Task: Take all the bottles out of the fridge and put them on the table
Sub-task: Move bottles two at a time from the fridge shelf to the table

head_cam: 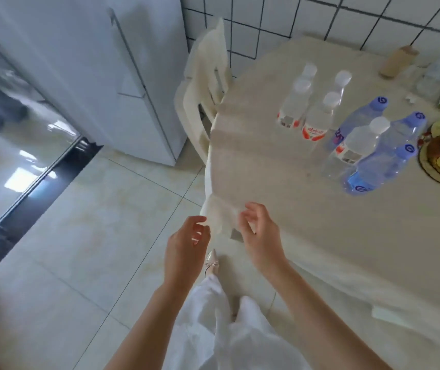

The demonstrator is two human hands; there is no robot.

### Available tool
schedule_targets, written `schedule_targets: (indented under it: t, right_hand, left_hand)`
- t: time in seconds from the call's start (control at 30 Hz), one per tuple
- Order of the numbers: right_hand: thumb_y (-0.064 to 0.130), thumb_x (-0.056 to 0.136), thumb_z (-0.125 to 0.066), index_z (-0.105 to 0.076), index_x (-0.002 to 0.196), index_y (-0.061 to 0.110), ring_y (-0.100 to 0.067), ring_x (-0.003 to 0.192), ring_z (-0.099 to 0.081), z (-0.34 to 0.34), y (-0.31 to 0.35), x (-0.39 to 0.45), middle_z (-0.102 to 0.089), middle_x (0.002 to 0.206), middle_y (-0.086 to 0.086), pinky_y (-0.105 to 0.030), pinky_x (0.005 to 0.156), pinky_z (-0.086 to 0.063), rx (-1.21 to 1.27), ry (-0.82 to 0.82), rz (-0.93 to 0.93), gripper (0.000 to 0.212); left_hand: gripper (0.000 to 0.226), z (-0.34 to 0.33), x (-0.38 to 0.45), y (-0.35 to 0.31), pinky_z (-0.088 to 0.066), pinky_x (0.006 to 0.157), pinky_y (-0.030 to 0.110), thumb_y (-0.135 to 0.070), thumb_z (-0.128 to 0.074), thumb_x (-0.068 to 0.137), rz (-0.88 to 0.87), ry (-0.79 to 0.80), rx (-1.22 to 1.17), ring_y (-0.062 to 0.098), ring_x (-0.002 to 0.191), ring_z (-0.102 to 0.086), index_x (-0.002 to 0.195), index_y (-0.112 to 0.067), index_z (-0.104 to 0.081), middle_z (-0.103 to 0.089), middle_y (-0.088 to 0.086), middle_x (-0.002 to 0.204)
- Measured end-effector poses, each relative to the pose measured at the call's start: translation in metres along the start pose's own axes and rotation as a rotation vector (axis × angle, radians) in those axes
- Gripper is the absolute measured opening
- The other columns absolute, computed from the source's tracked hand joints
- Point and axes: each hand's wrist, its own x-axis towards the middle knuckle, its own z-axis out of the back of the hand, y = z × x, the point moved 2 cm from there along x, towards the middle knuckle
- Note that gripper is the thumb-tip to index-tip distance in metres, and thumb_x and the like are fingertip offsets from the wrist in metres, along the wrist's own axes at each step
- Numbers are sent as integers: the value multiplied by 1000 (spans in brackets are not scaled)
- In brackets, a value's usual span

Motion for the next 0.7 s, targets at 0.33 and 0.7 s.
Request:
schedule_targets:
  t: [0.33,0.7]
  right_hand:
    - [35,94,-54,-48,124,30,1,105,-57,-111,42,-79,-61,106,17,-1,78,-37,-126,425,138,31]
    - [29,95,-55,-46,130,17,-9,108,-57,-297,112,-137,-61,108,7,-17,87,-37,-242,671,154,38]
  left_hand:
    - [25,116,-68,82,-56,69,26,-21,-62,88,183,-294,-121,0,74,-66,90,-45,-57,-70,-11,79]
    - [14,313,-92,224,-53,67,24,-21,-63,89,316,-429,-53,-4,74,-63,97,-32,-64,-67,-17,78]
